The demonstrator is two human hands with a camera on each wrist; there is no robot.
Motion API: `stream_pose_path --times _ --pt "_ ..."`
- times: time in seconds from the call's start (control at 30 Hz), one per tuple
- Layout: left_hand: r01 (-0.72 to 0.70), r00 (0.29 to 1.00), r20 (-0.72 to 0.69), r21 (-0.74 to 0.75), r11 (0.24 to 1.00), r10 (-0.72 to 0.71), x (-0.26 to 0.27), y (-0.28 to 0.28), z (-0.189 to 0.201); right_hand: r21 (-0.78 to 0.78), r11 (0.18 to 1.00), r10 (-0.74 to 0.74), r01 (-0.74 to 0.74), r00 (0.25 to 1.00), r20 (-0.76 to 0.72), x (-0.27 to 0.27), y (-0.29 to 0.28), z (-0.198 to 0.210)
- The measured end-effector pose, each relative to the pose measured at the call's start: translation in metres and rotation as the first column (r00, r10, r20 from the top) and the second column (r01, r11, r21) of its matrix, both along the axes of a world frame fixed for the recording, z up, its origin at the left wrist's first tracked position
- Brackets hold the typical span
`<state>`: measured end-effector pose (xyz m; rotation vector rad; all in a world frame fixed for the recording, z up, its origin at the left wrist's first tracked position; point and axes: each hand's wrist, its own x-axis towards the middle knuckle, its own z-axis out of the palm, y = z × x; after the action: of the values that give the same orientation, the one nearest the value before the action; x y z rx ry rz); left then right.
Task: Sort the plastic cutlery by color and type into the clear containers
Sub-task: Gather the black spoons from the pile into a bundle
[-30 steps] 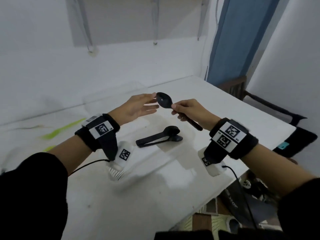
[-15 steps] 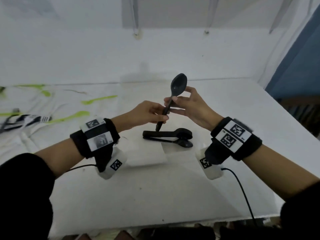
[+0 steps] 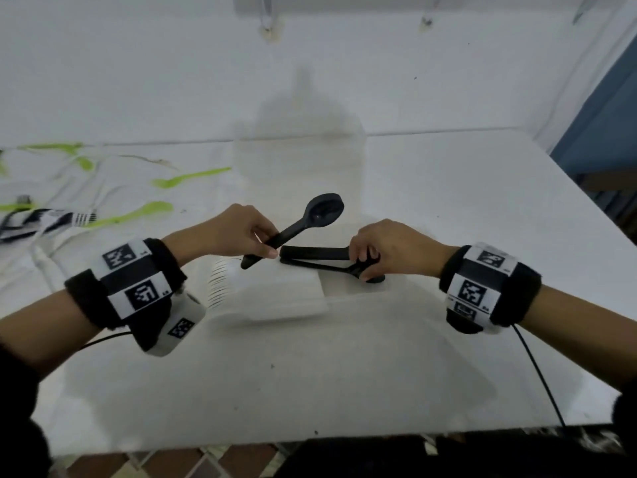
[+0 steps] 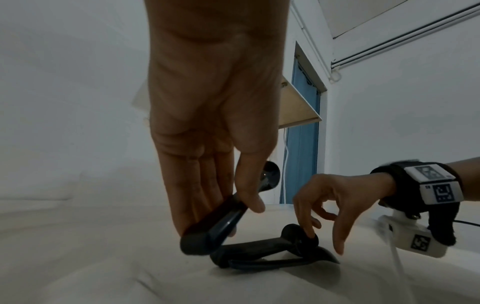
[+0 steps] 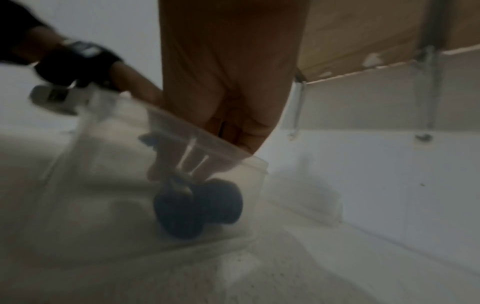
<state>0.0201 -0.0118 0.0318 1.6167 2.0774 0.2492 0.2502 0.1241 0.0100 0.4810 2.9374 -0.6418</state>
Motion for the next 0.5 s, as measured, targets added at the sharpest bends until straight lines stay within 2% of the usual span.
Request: stream_pose_path --times 0.07,0.13,0.27,0.5 --pt "0.034 0.999 -0.008 -0.016 0.999 -0.034 -0.002 0.001 -0.002 0.17 0.982 0.062 -0.079 0.993 0.099 -0.003 -0.002 -0.006" --pt "0.057 0.998 0.012 -0.039 0.998 -0.056 -0.003 0.002 -0.001 0.229 0.968 0.068 -0.098 0.988 0.135 -0.005 -0.004 -0.009" --pt "0.076 0.997 0.024 -0.099 0.992 -0.074 0.0 0.002 0.007 0.165 0.986 -0.011 0.004 0.999 0.04 -0.006 0.0 -0.004" --pt "0.109 0.992 -0.036 -0.241 0.964 -0.121 0.007 0.002 0.014 0.101 0.988 -0.111 0.118 0.991 -0.069 -0.008 0.002 -0.004"
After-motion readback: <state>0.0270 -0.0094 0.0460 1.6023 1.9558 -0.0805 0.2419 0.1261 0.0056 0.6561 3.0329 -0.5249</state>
